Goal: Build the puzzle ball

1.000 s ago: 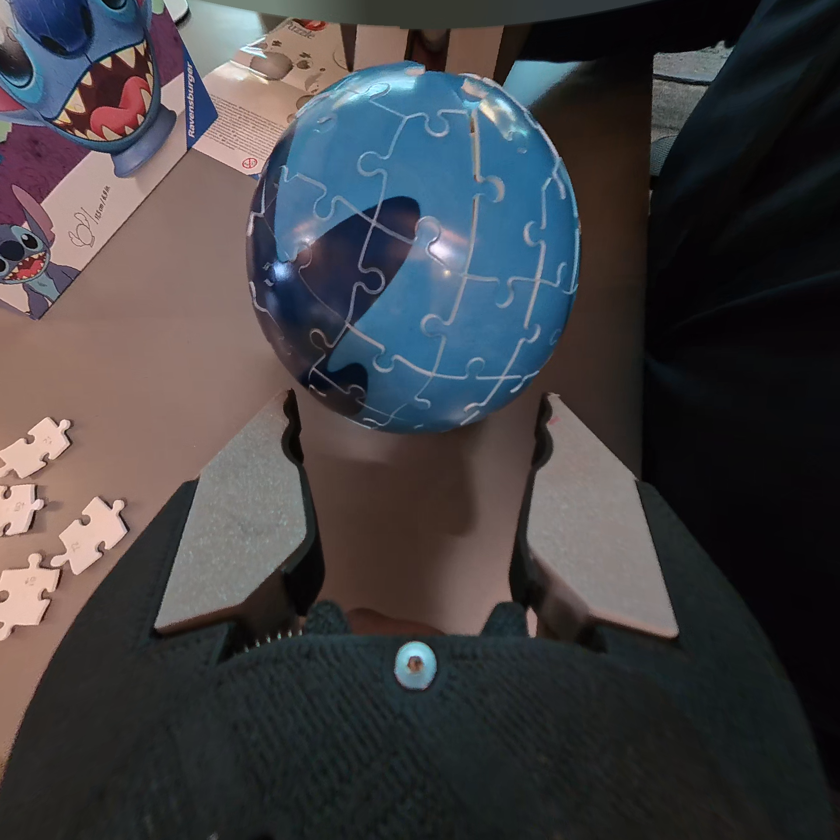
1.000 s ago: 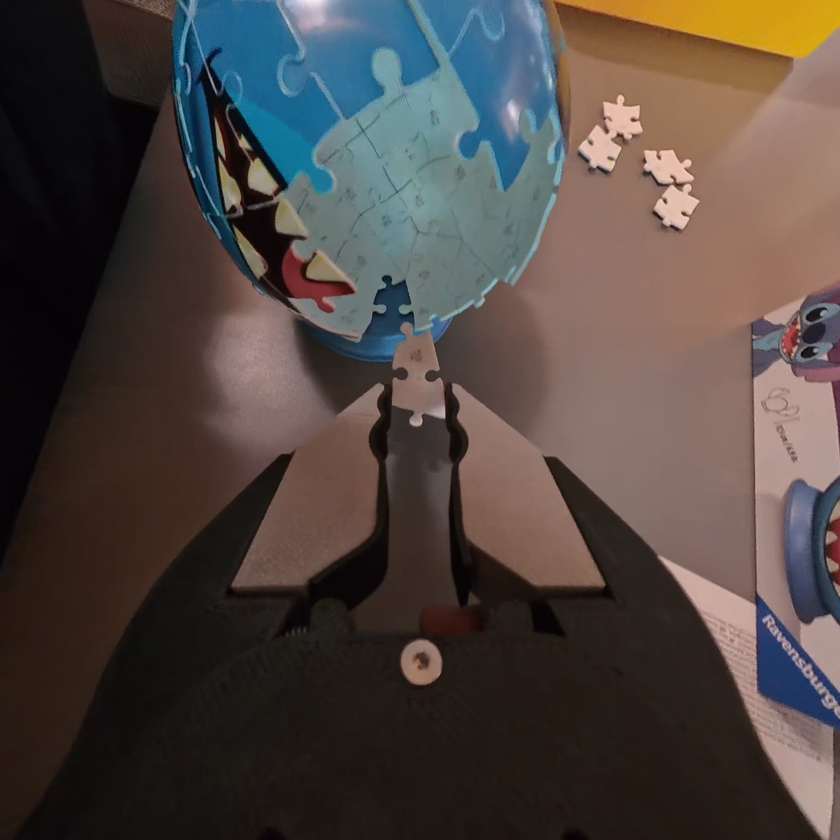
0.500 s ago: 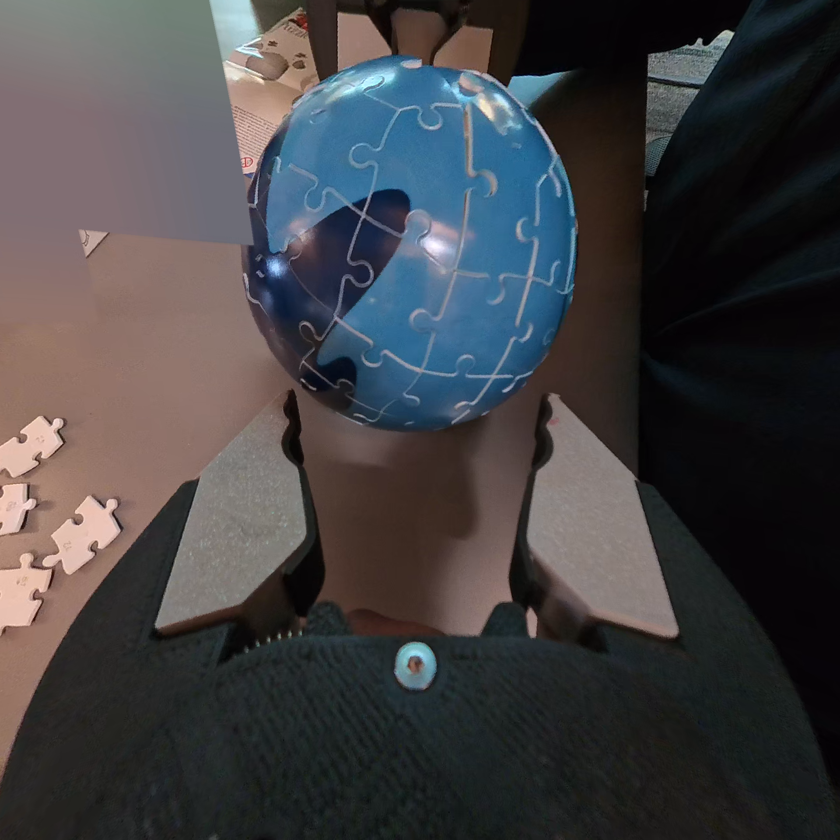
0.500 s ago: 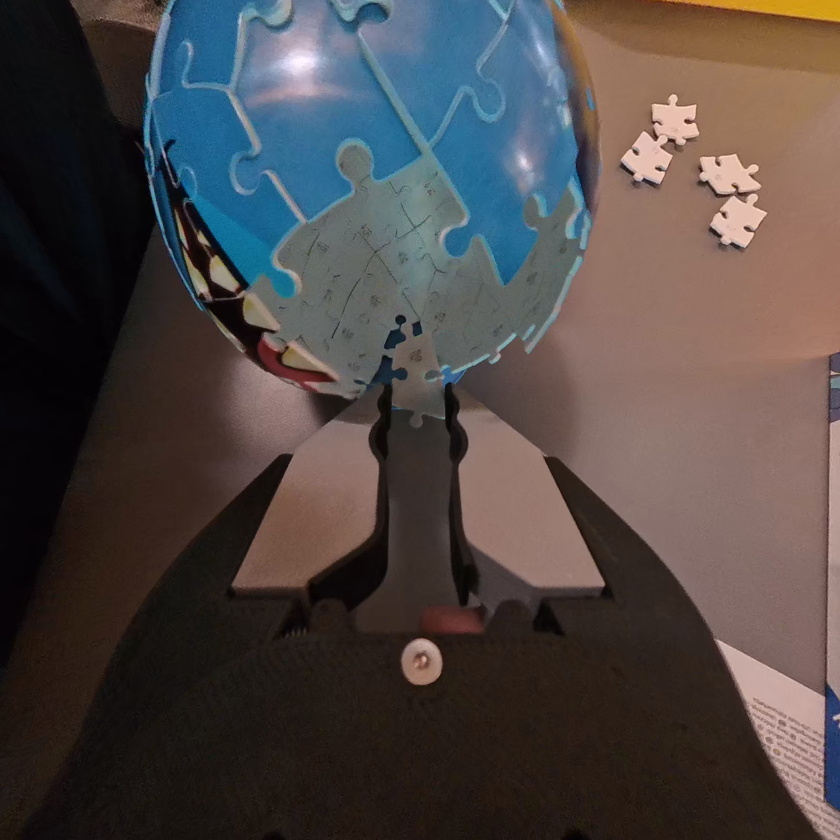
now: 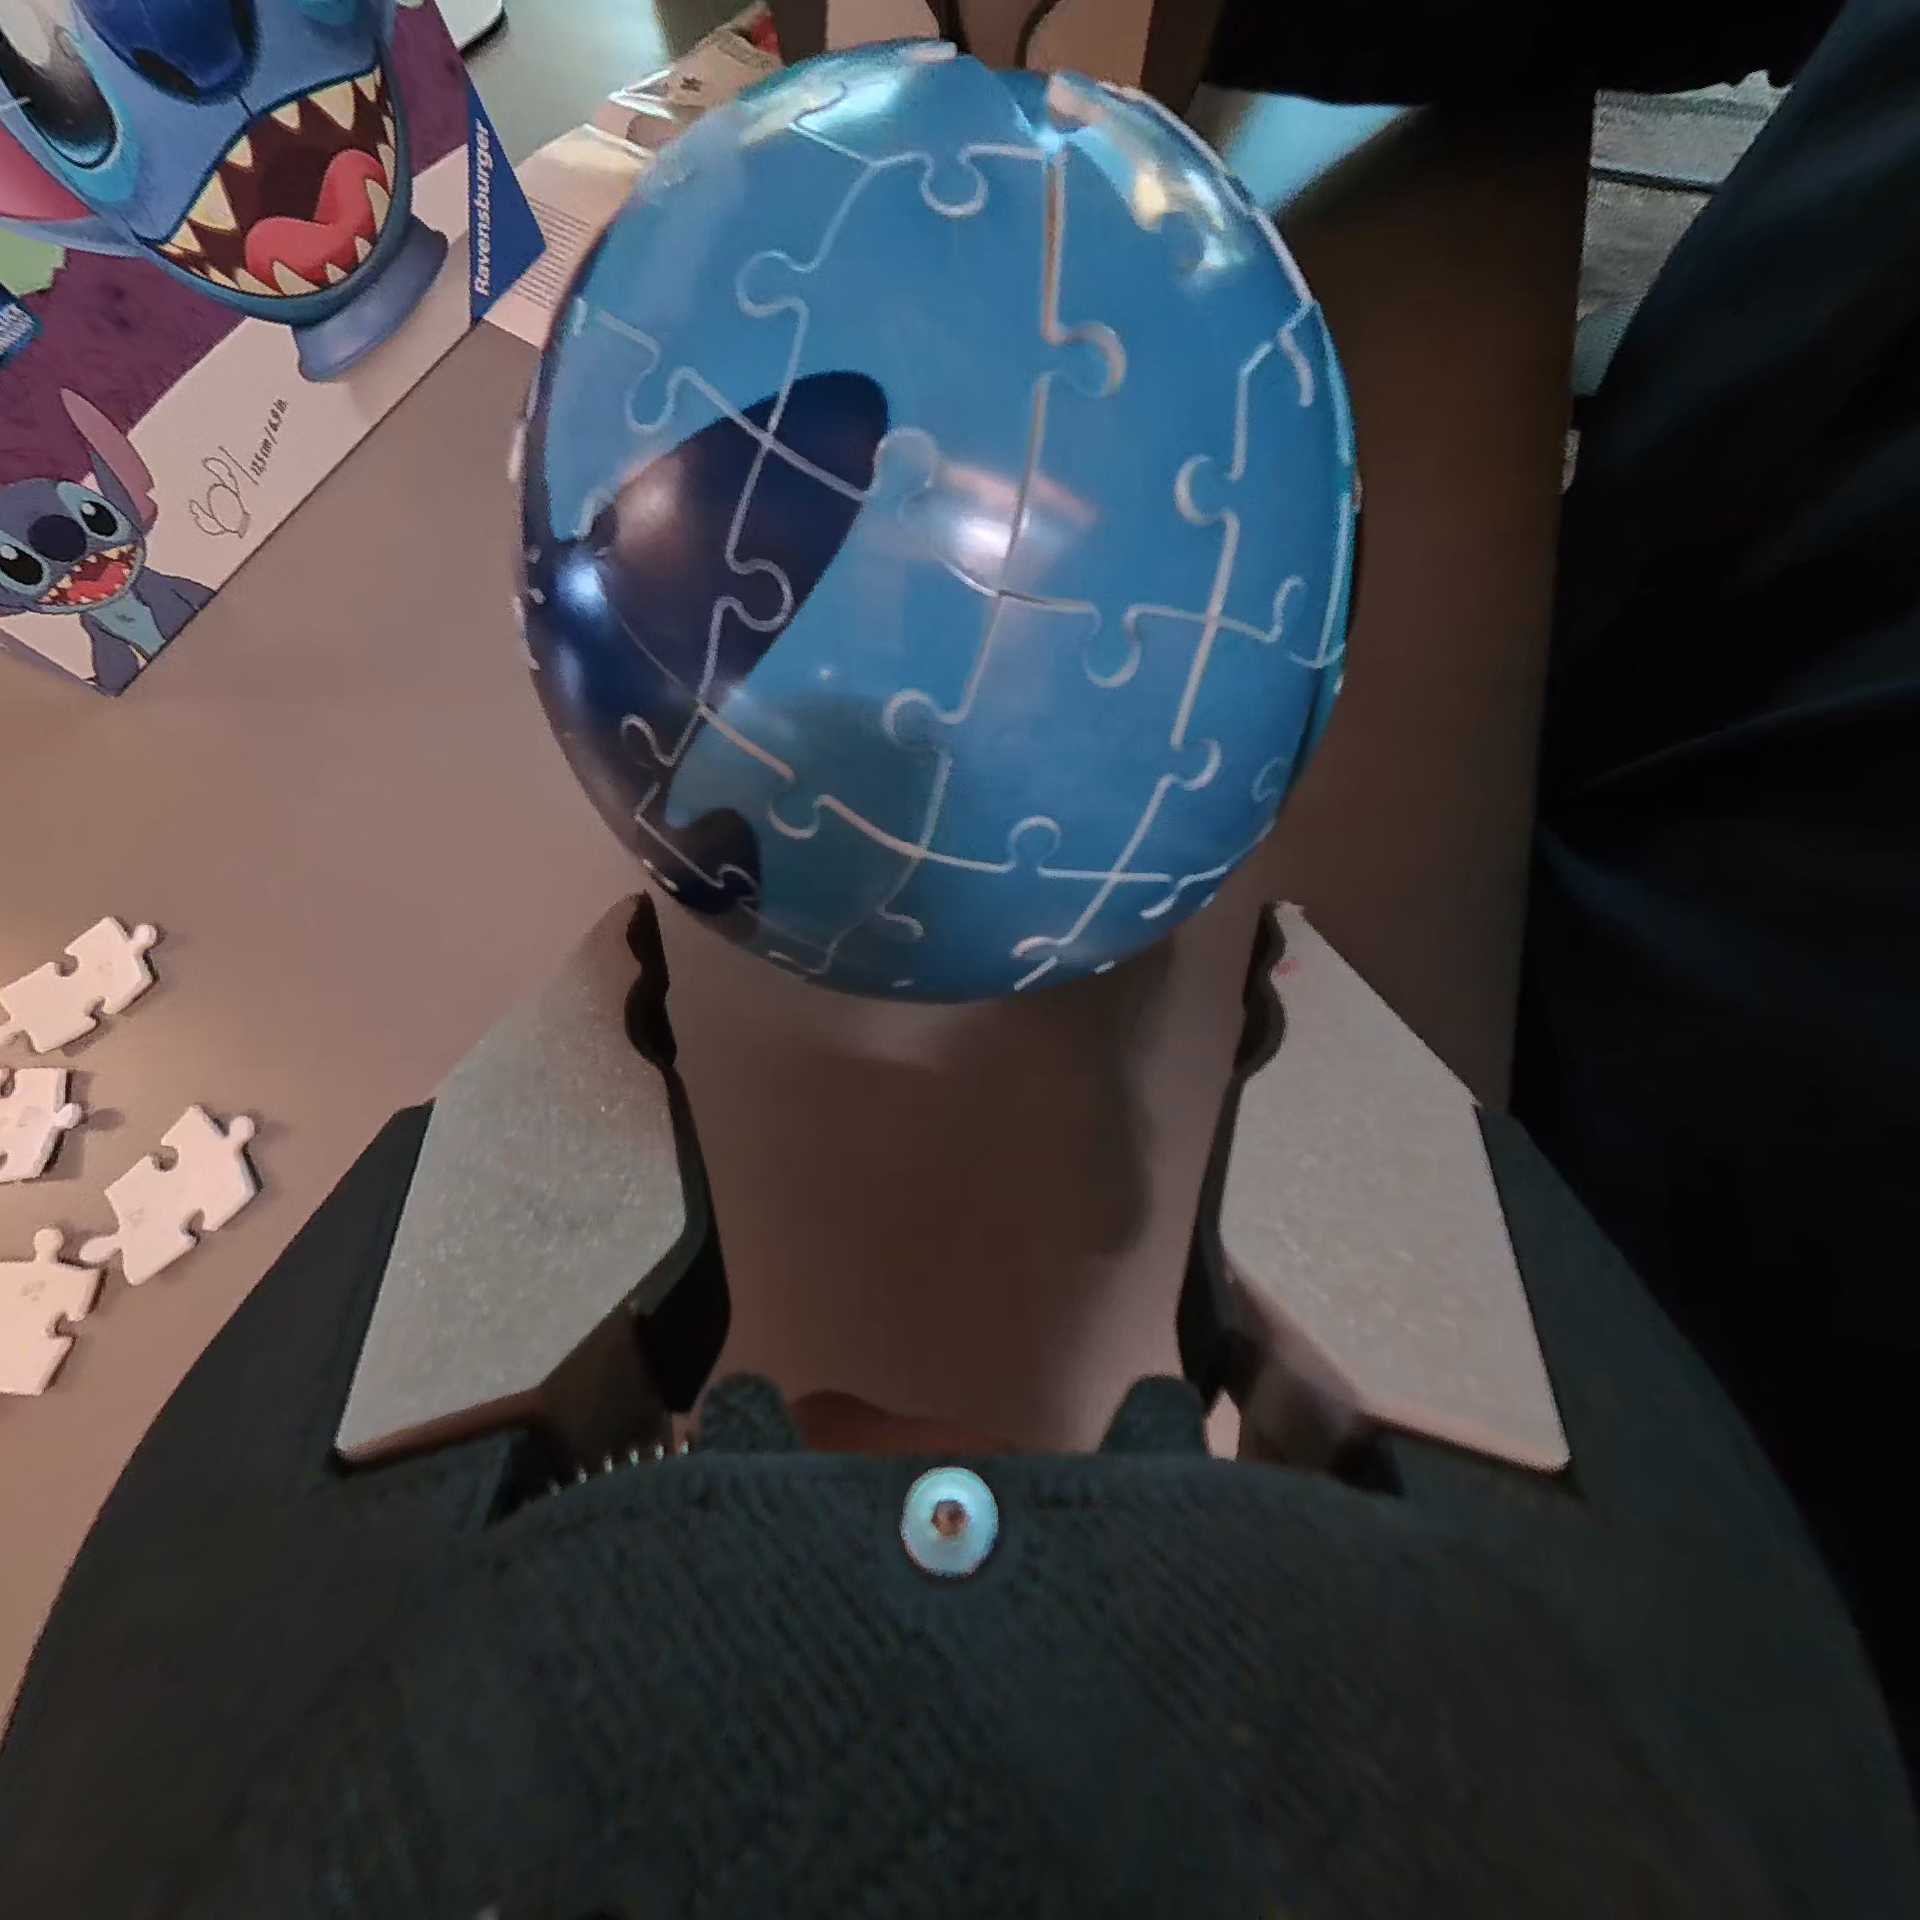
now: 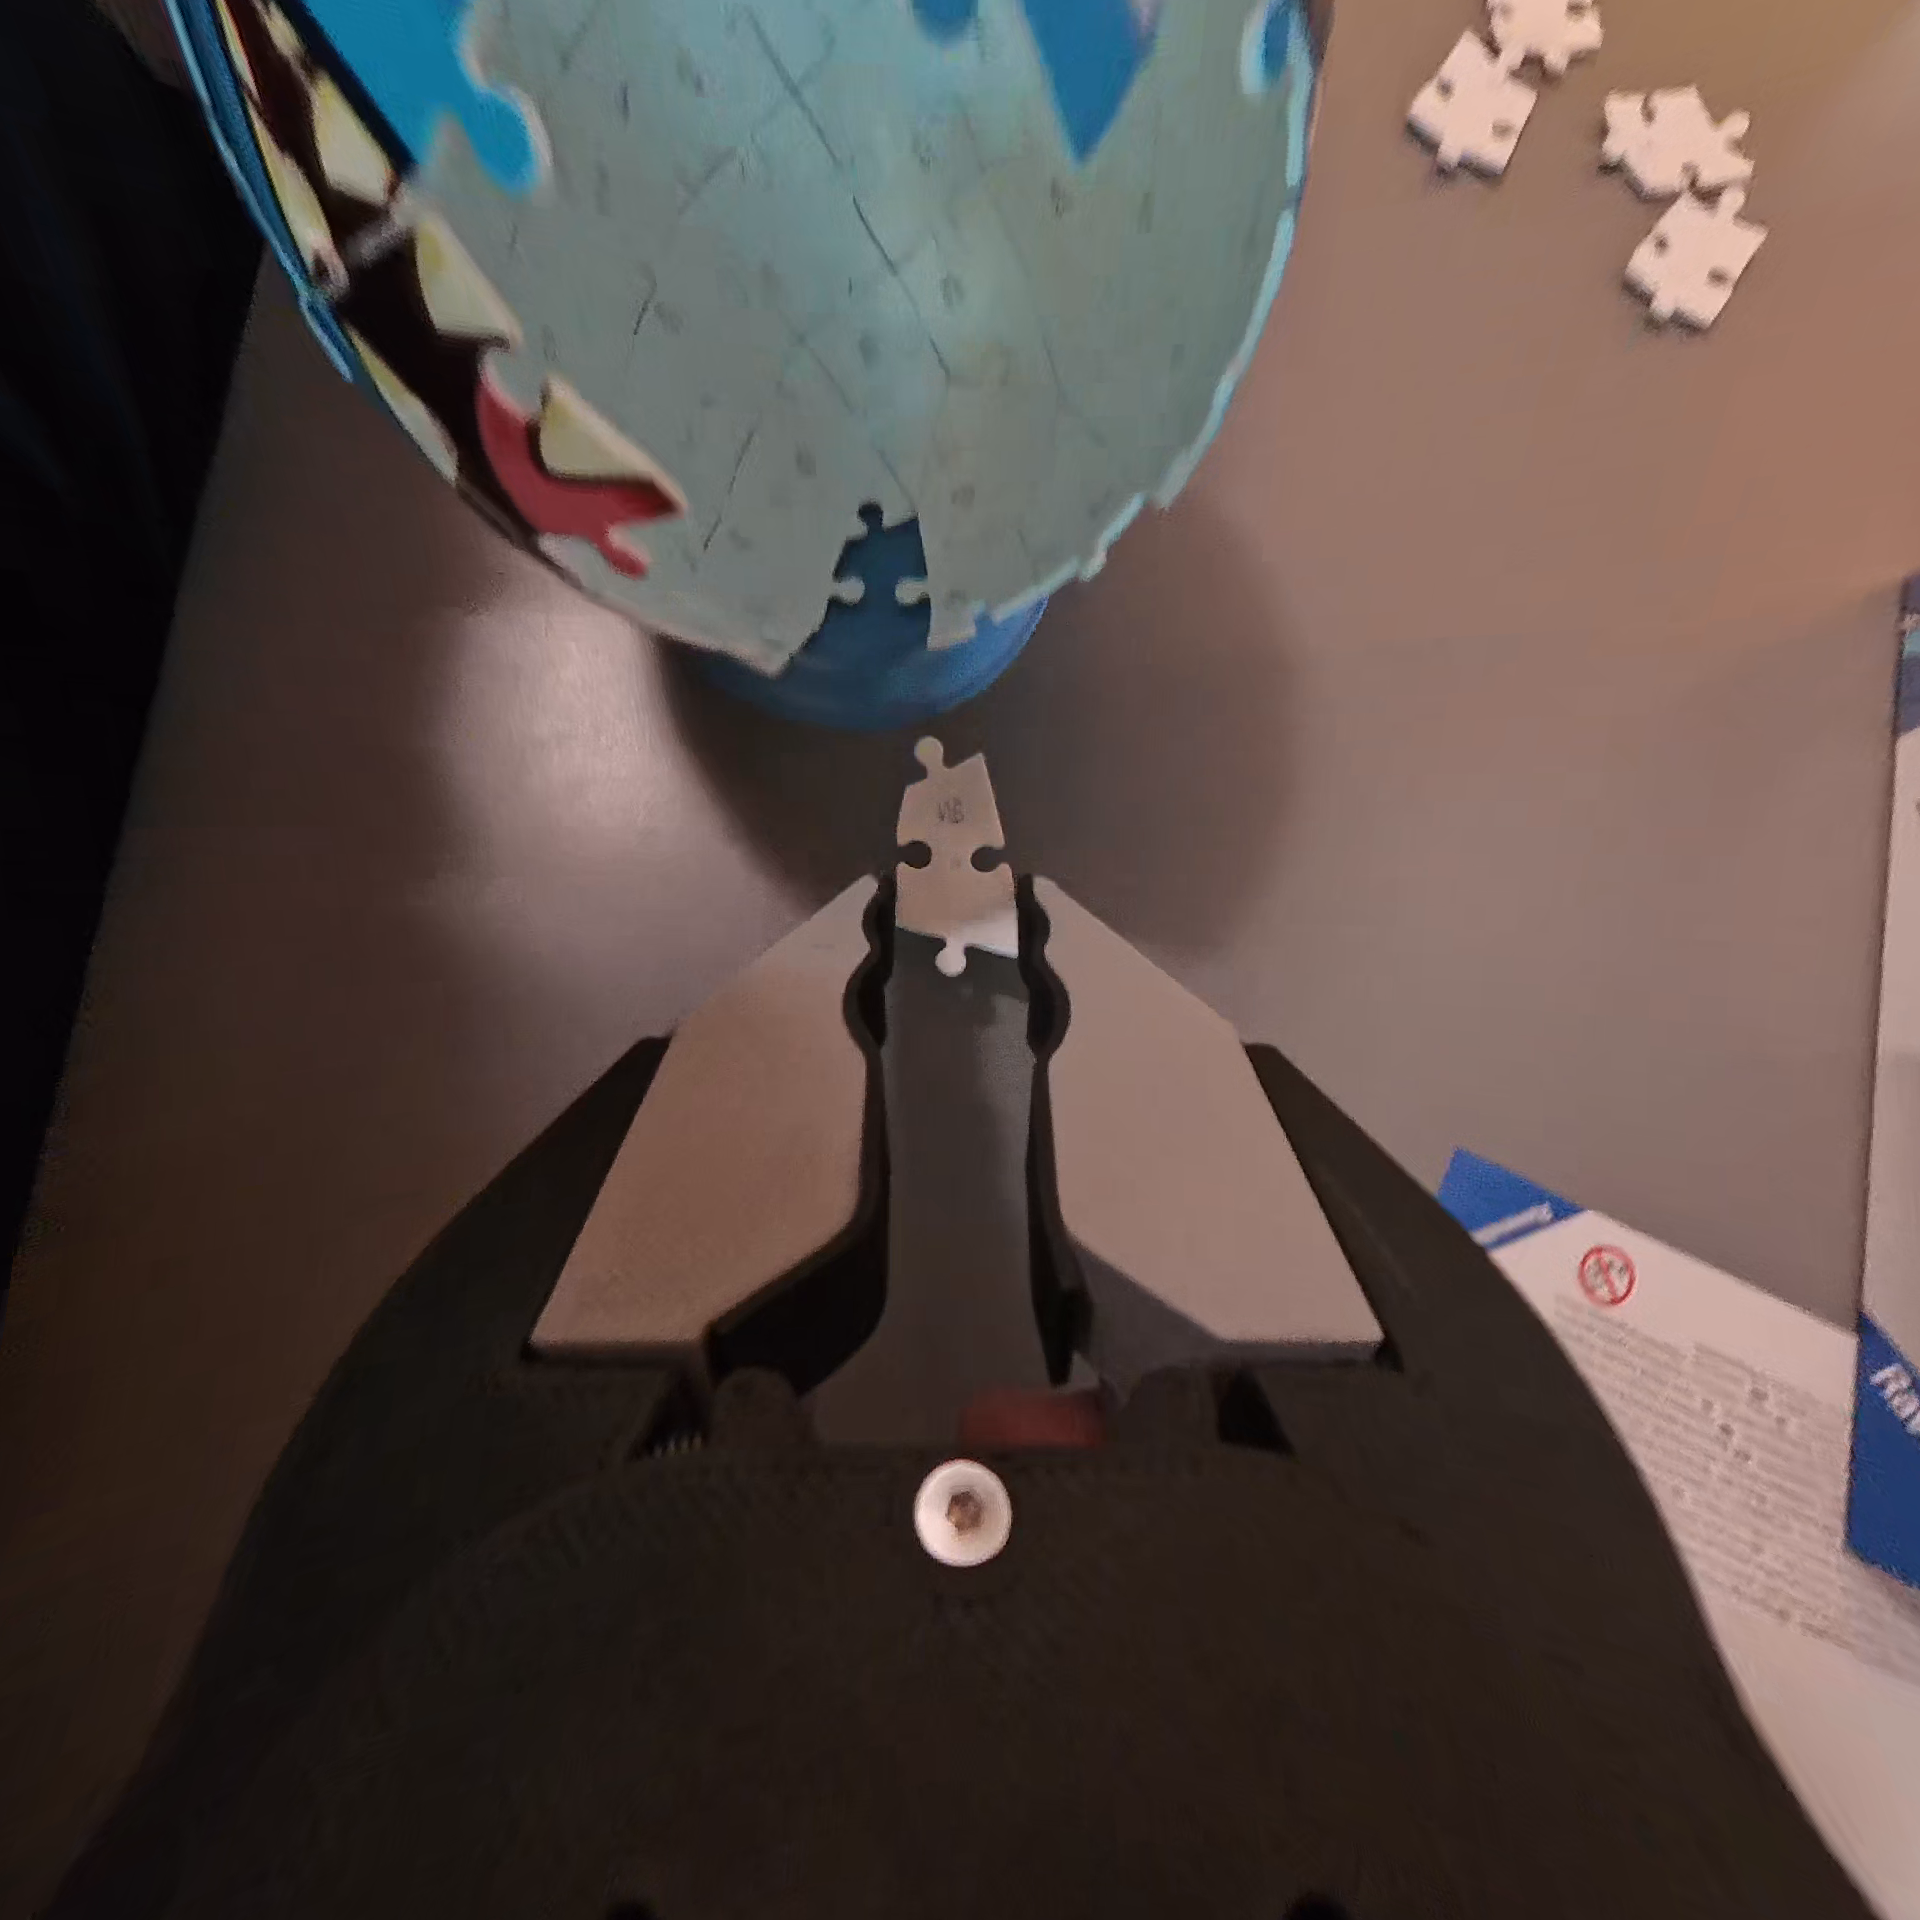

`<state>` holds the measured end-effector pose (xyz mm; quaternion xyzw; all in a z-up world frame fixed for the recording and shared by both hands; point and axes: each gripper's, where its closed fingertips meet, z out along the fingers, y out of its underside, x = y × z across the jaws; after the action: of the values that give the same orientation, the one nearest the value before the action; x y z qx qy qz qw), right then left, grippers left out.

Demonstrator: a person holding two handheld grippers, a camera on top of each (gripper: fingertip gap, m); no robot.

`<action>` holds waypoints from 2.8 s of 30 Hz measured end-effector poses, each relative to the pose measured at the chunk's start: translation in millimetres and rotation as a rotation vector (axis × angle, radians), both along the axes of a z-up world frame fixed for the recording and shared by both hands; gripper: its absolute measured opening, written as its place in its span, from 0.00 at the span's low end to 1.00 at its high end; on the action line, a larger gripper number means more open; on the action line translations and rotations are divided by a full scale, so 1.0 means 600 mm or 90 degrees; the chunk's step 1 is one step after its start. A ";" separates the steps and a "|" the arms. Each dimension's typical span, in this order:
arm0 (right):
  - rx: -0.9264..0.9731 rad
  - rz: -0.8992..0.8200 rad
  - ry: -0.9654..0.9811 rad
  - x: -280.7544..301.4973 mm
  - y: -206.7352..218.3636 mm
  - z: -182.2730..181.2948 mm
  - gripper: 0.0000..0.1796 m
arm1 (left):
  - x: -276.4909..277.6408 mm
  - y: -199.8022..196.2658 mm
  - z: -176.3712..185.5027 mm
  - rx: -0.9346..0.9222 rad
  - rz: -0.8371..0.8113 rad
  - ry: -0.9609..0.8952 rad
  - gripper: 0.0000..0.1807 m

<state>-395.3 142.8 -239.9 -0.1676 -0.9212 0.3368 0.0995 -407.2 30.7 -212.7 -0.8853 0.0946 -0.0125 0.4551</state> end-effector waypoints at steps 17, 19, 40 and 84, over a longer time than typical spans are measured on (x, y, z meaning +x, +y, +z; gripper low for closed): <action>-0.118 -0.015 0.024 -0.040 0.022 0.062 0.23 | 0.000 0.015 -0.009 0.015 0.003 -0.007 0.62; -0.129 0.000 0.008 -0.044 0.020 0.077 0.25 | 0.000 0.016 -0.007 0.023 0.010 -0.007 0.62; -0.339 -0.415 0.102 0.084 -0.101 0.085 0.45 | -0.017 -0.018 0.018 0.032 -0.177 0.042 0.61; -0.329 -0.667 0.131 0.024 -0.153 0.058 0.52 | -0.038 0.023 0.007 -0.171 -0.533 0.145 0.63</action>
<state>-381.1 51.3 -205.0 -0.5852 -0.5893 0.4709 0.2976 -430.2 44.4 -208.7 -0.8175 0.4917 -0.1102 0.2788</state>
